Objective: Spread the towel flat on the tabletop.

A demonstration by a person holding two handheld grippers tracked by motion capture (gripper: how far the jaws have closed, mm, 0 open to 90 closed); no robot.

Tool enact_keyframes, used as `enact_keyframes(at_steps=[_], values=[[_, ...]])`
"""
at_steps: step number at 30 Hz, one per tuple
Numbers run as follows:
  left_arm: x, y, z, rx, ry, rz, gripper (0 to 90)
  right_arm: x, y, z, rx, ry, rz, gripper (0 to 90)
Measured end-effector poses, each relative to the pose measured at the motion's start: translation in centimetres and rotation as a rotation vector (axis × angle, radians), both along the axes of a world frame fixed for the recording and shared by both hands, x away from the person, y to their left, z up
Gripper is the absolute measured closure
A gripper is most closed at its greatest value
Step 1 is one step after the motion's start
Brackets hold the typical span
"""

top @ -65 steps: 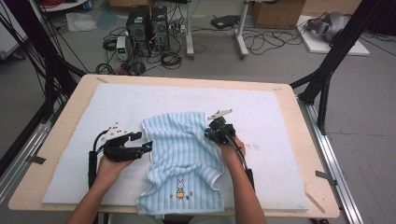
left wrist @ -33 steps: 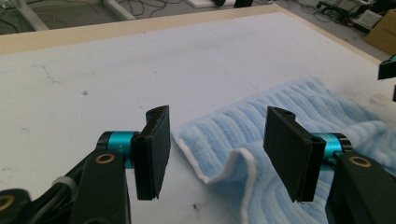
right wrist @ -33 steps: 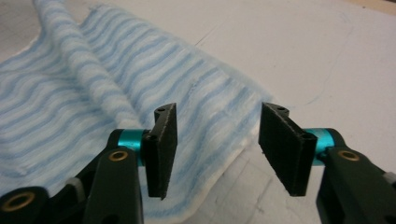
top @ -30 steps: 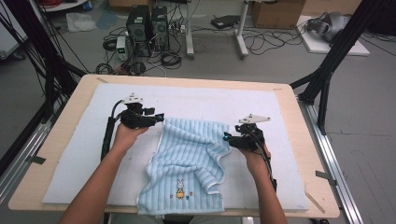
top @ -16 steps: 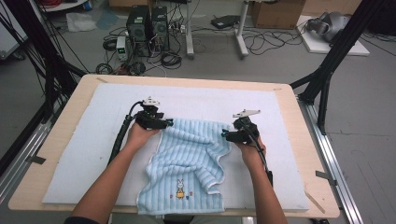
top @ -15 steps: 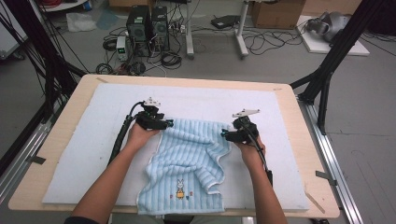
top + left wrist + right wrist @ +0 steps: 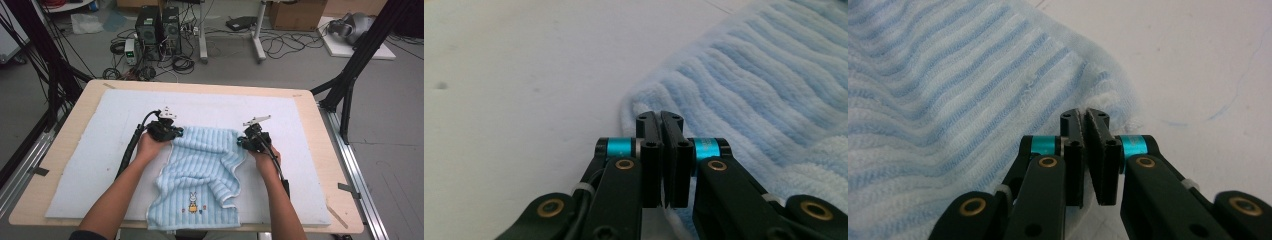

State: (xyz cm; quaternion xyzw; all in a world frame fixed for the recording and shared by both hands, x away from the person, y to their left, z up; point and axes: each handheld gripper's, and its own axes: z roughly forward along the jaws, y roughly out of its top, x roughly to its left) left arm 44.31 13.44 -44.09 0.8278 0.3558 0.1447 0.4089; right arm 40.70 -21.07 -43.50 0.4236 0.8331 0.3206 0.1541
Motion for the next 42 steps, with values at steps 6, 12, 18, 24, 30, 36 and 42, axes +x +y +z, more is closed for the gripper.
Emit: enact_keyframes(at_steps=[6, 12, 18, 24, 30, 36, 42], values=[[1.5, 1.4, 1.1, -0.066, -0.009, 0.036, 86.9, 1.8, 0.1, 0.0, 0.036, -0.032, -0.022, 86.5], [3.5, 2.1, 2.8, -0.112, -0.054, 0.075, 86.9, 4.2, 0.9, 1.2, 0.049, -0.104, -0.055, 86.5], [5.3, 1.9, 4.2, -0.12, -0.076, 0.098, 86.8, 5.9, 0.9, 1.8, 0.065, -0.161, -0.107, 86.5], [5.6, 1.7, 4.3, -0.147, -0.124, 0.174, 86.9, 6.2, 2.2, 3.1, 0.035, -0.247, -0.134, 86.5], [5.8, 1.8, 4.0, -0.186, -0.094, 0.256, 67.9, 6.7, 3.0, 2.8, 0.001, -0.271, -0.179, 85.1], [5.2, 2.0, 3.2, -0.202, -0.037, 0.236, 49.6, 6.5, 4.0, 2.0, 0.054, -0.24, -0.175, 64.2], [3.6, 3.1, 2.5, -0.246, -0.034, 0.192, 44.0, 5.5, 3.6, 2.3, 0.097, -0.202, -0.124, 53.9]])
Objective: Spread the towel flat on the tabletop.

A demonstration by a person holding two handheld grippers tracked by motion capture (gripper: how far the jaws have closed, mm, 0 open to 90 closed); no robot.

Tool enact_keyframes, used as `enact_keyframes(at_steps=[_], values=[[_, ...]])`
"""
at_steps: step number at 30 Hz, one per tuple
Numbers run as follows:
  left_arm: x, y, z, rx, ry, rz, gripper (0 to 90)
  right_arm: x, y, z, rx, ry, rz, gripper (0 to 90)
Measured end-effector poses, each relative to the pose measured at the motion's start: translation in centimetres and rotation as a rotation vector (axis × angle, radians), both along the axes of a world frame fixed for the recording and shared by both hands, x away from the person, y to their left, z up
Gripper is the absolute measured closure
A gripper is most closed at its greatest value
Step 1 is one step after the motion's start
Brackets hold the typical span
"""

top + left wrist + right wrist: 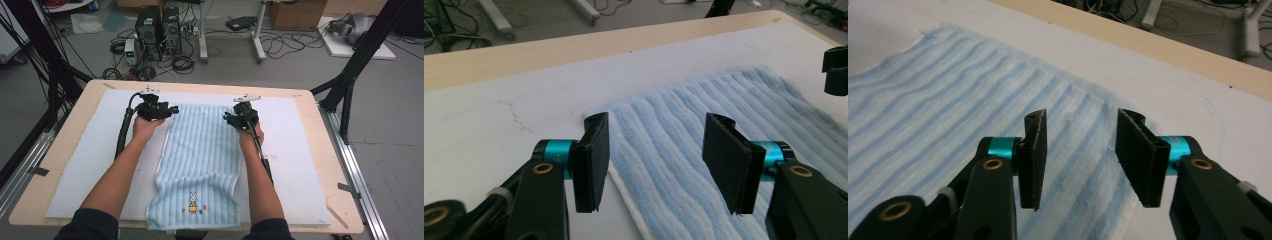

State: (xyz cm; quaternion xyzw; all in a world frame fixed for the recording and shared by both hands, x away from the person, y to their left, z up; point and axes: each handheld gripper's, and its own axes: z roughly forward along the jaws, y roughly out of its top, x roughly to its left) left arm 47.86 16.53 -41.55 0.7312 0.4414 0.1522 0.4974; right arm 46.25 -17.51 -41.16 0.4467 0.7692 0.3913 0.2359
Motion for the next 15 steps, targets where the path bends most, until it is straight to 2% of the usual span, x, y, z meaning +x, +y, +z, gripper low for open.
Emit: enact_keyframes(at_steps=[4, 8, 10, 14, 15], values=[[-1.0, 0.2, -0.3, -0.009, 0.002, -0.024, 43.8, -0.9, -0.7, 0.0, 0.017, 0.029, 0.022, 46.1], [-2.1, 0.5, -0.7, -0.025, 0.005, -0.054, 43.4, -2.4, -2.0, 0.0, 0.007, 0.034, 0.036, 40.1], [-2.6, 0.6, -0.9, -0.013, 0.01, -0.063, 43.6, -3.2, -2.8, 0.0, 0.035, 0.046, 0.036, 37.5], [-3.5, 0.6, -1.5, 0.016, 0.035, -0.066, 43.9, -4.6, -4.1, -0.4, 0.051, 0.075, 0.031, 41.1], [-3.8, 0.5, -1.6, 0.025, 0.054, -0.073, 44.0, -4.9, -4.2, -0.5, 0.046, 0.075, 0.029, 42.9]])
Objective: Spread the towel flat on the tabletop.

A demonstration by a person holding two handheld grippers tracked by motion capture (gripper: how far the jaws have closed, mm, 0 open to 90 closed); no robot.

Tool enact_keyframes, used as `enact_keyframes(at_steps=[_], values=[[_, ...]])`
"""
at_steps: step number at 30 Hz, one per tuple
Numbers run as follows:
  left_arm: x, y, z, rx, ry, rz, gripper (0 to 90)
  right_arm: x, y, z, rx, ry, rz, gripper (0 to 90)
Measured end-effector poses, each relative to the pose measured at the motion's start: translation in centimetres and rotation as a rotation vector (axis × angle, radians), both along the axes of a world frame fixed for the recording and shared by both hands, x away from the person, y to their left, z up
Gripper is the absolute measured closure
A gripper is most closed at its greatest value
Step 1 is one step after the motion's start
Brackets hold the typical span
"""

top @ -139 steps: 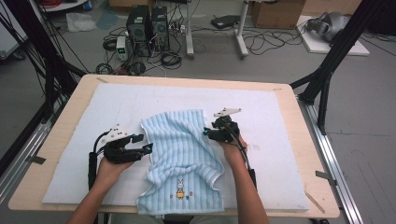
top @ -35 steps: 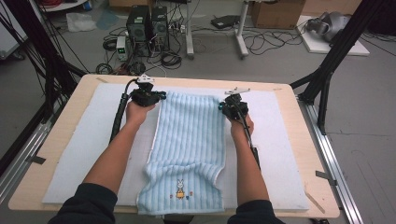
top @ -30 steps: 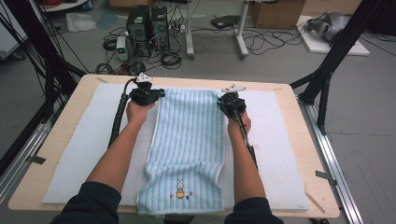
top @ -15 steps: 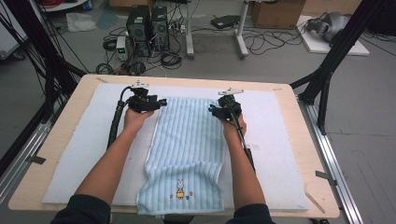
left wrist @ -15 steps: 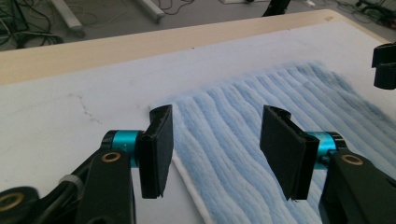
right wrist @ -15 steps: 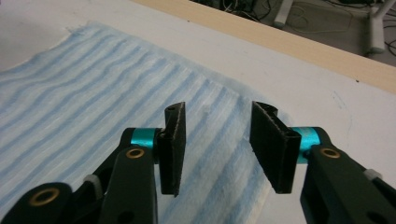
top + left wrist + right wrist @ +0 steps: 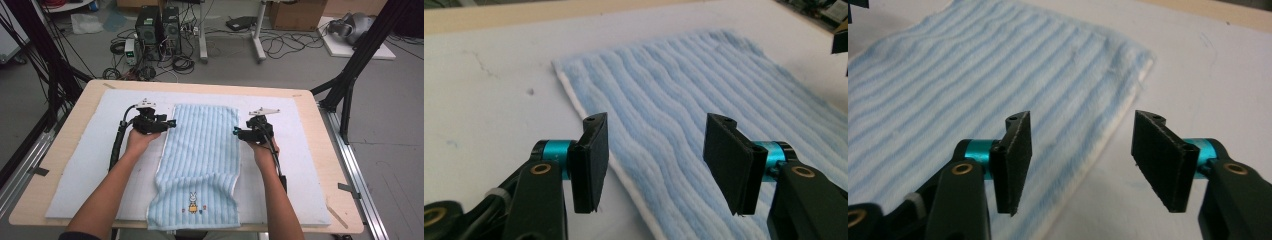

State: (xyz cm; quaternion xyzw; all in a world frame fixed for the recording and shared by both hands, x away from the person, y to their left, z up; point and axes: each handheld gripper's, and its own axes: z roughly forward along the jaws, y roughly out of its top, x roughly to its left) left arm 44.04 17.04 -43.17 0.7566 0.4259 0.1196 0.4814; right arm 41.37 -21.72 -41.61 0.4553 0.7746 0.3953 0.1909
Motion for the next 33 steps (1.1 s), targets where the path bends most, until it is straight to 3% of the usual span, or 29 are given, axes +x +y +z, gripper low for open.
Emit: enact_keyframes(at_steps=[4, 7, 11, 12, 14, 16, 17, 19, 20, 22, 27, 31, 33], values=[[-1.3, -0.5, -0.6, 0.037, 0.002, -0.019, 45.3, -1.1, 0.1, -0.4, -0.025, 0.051, 0.033, 46.1], [-1.9, -0.9, -1.2, 0.087, 0.037, -0.036, 44.3, -1.6, 0.7, -1.0, -0.069, 0.077, 0.054, 47.2], [-2.6, -1.1, -2.1, 0.107, 0.021, -0.01, 46.8, -1.8, 1.3, -1.8, -0.083, 0.107, 0.067, 49.8], [-2.8, -1.1, -2.0, 0.104, 0.02, -0.01, 53.4, -1.8, 1.5, -2.0, -0.084, 0.111, 0.065, 51.7], [-2.9, -1.3, -2.0, 0.132, 0.015, -0.035, 77.8, -1.6, 1.8, -2.4, -0.103, 0.127, 0.055, 57.7], [-3.0, -1.6, -2.0, 0.149, 0.007, -0.039, 85.6, -1.5, 1.8, -2.3, -0.091, 0.127, 0.053, 74.7], [-2.9, -1.6, -2.0, 0.138, 0.011, -0.035, 86.2, -1.3, 1.7, -2.3, -0.094, 0.118, 0.06, 81.1], [-2.7, -1.4, -2.0, 0.132, 0.012, -0.016, 86.6, -1.1, 1.8, -2.3, -0.097, 0.117, 0.06, 84.7], [-2.5, -1.3, -2.0, 0.105, 0.009, 0.004, 86.6, -1.0, 1.9, -2.3, -0.103, 0.11, 0.061, 84.9], [-2.3, -1.0, -1.9, 0.091, -0.006, 0.017, 86.6, -0.6, 2.1, -2.2, -0.12, 0.092, 0.055, 85.1], [-1.4, -0.6, -1.9, 0.044, -0.016, 0.059, 86.5, 0.4, 2.5, -2.1, -0.104, 0.046, 0.038, 84.9], [-0.5, -0.5, -1.8, 0.038, -0.034, 0.092, 86.4, 1.5, 2.7, -2.0, -0.095, 0.023, 0.014, 84.9], [0.0, -0.4, -1.9, 0.029, -0.012, 0.111, 86.4, 2.1, 3.0, -1.9, -0.101, 0.01, 0.004, 84.9]])
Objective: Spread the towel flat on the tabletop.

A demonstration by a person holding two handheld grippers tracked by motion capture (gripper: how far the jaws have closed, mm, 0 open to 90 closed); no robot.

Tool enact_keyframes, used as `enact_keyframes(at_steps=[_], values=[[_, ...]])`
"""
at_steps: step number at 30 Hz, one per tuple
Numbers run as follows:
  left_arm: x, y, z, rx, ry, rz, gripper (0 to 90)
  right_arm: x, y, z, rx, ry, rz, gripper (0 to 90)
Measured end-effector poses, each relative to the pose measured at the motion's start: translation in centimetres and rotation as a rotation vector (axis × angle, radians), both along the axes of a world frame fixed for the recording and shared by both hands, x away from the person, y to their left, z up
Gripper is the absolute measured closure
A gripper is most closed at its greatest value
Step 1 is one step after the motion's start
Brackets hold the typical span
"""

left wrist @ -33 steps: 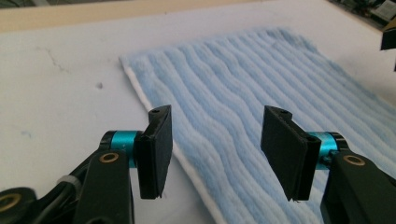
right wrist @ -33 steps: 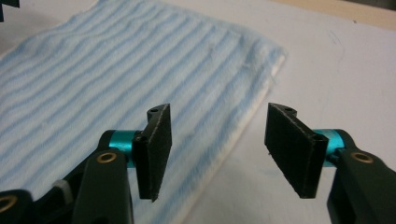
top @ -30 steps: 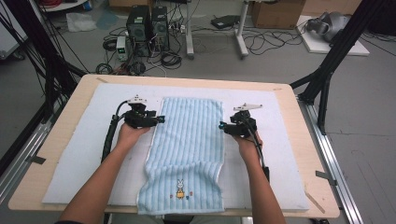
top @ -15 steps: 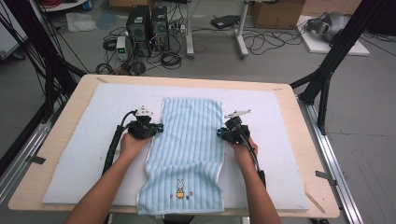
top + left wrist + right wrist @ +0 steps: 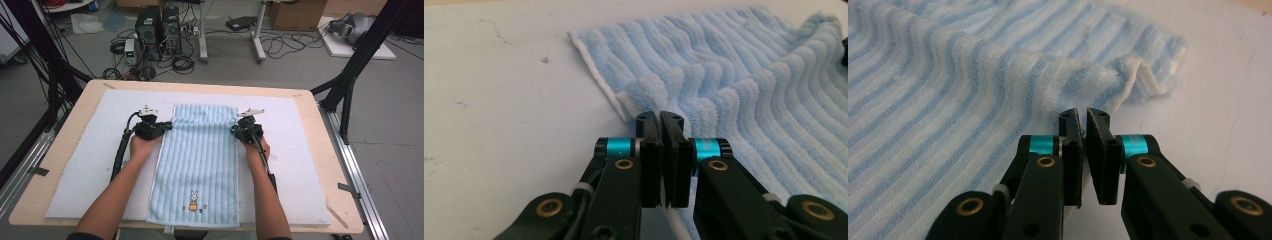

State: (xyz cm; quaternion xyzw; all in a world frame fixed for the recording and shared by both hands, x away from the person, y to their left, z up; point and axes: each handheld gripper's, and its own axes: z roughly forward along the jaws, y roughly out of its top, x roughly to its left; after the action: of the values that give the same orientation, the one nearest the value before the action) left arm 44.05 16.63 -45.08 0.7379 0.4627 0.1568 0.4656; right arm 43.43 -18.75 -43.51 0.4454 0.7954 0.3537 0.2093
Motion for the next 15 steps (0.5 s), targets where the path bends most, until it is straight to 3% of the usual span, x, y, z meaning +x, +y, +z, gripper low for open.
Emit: enact_keyframes(at_steps=[4, 7, 10, 13, 15], values=[[0.5, 0.1, 0.0, -0.003, -0.017, 0.043, 86.2, 1.1, 0.6, 0.4, -0.006, -0.029, -0.043, 88.6], [0.7, 0.4, 0.0, -0.024, -0.004, 0.064, 84.3, 1.6, 0.7, 0.4, -0.015, -0.055, -0.08, 88.2], [0.5, 0.7, 0.0, -0.039, 0.001, 0.045, 65.1, 1.5, 0.5, 0.3, 0.022, -0.03, -0.077, 81.2], [0.3, 0.8, 0.0, -0.039, 0.03, 0.008, 51.7, 0.7, 0.7, 0.4, 0.028, -0.048, -0.042, 74.5], [-0.1, 1.0, 0.1, -0.036, 0.035, -0.011, 48.9, 0.2, 0.6, 0.6, 0.037, -0.037, -0.036, 66.0]])
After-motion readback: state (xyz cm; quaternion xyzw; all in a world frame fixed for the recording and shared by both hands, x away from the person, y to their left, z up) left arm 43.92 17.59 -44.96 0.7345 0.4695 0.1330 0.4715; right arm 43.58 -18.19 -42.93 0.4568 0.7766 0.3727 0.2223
